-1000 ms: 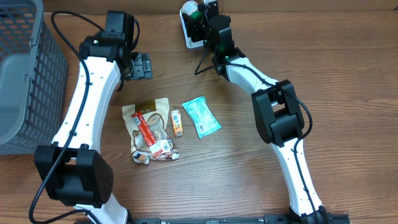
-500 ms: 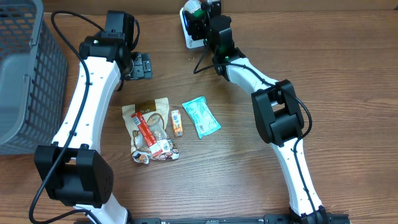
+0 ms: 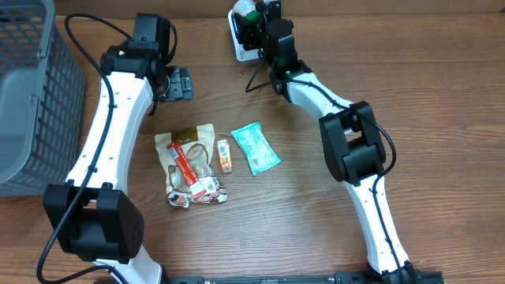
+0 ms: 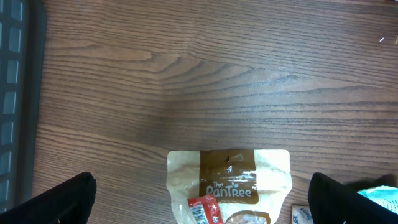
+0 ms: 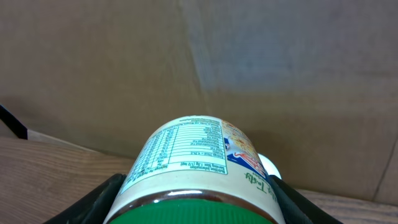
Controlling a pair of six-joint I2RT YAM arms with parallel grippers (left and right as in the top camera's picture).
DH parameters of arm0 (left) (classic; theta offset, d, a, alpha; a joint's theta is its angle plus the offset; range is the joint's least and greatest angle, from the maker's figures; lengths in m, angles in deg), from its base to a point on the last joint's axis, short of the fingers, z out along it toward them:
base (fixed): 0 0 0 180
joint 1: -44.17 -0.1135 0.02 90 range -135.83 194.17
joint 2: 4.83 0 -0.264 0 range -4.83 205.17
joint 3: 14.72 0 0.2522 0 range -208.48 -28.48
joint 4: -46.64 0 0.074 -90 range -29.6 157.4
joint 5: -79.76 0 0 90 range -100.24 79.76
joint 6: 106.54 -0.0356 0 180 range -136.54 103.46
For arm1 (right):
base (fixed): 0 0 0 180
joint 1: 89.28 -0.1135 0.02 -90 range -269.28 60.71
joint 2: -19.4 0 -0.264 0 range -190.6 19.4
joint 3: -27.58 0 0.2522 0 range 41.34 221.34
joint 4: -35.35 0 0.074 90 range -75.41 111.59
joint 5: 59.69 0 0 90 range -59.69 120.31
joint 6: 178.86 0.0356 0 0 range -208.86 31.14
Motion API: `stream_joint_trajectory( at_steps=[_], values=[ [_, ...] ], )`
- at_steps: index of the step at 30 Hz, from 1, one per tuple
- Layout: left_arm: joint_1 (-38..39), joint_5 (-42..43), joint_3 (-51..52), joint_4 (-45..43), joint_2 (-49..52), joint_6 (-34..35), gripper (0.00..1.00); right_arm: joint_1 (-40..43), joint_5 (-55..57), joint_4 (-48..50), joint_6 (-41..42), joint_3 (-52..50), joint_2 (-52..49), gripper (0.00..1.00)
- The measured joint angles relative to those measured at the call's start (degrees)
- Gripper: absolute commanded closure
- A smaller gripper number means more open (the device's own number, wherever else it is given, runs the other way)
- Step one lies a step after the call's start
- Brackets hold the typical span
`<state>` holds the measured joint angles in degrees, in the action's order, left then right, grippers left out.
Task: Scan the item barcode
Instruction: 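Hold the bottle label in front of the scanner, then carry the bottle right and lower it at the table's right edge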
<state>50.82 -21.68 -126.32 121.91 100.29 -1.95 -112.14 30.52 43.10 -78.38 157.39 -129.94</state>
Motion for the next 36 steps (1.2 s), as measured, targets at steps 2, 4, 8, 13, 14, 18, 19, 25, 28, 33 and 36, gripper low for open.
stream_joint_trajectory(
  at_steps=[2, 4, 8, 13, 14, 18, 19, 25, 28, 33, 36],
  values=[
    [0.0, 0.0, 0.0, 0.0, 0.0, 0.0, 0.00, 0.0, 0.0, 0.3, 0.0, 0.0, 0.1, 0.96],
    [0.0, 0.0, 0.0, 0.0, 0.0, 0.0, 0.00, 0.1, 0.0, 0.2, 0.0, 0.0, 0.5, 0.96],
    [0.0, 0.0, 0.0, 0.0, 0.0, 0.0, 0.00, 0.7, -0.2, -0.2, 0.0, -0.2, 2.6, 0.96],
    [0.0, 0.0, 0.0, 0.0, 0.0, 0.0, 0.00, 1.7, -0.2, -6.5, 0.0, -0.2, 9.4, 0.96],
    [0.0, 0.0, 0.0, 0.0, 0.0, 0.0, 0.00, 1.8, -0.2, -8.7, 0.0, -0.2, 11.1, 0.96],
    [0.0, 0.0, 0.0, 0.0, 0.0, 0.0, 0.00, 1.9, -0.2, -18.0, 0.0, -0.2, 18.5, 0.96],
    [0.0, 0.0, 0.0, 0.0, 0.0, 0.0, 0.00, 1.9, -0.3, -20.8, 0.0, -0.2, 20.6, 0.96],
    [0.0, 0.0, 0.0, 0.0, 0.0, 0.0, 0.00, 1.9, -0.2, -39.7, 0.0, -0.2, 32.0, 0.96],
    [0.0, 0.0, 0.0, 0.0, 0.0, 0.0, 0.00, 2.1, -0.3, -50.3, 0.0, -0.2, 37.4, 0.96],
    [0.0, 0.0, 0.0, 0.0, 0.0, 0.0, 0.00, 4.7, -0.8, -72.8, 0.0, 0.0, 45.3, 0.96],
    [0.0, 0.0, 0.0, 0.0, 0.0, 0.0, 0.00, 9.3, -0.8, -88.1, 0.0, 0.1, 47.4, 0.92]
  ],
)
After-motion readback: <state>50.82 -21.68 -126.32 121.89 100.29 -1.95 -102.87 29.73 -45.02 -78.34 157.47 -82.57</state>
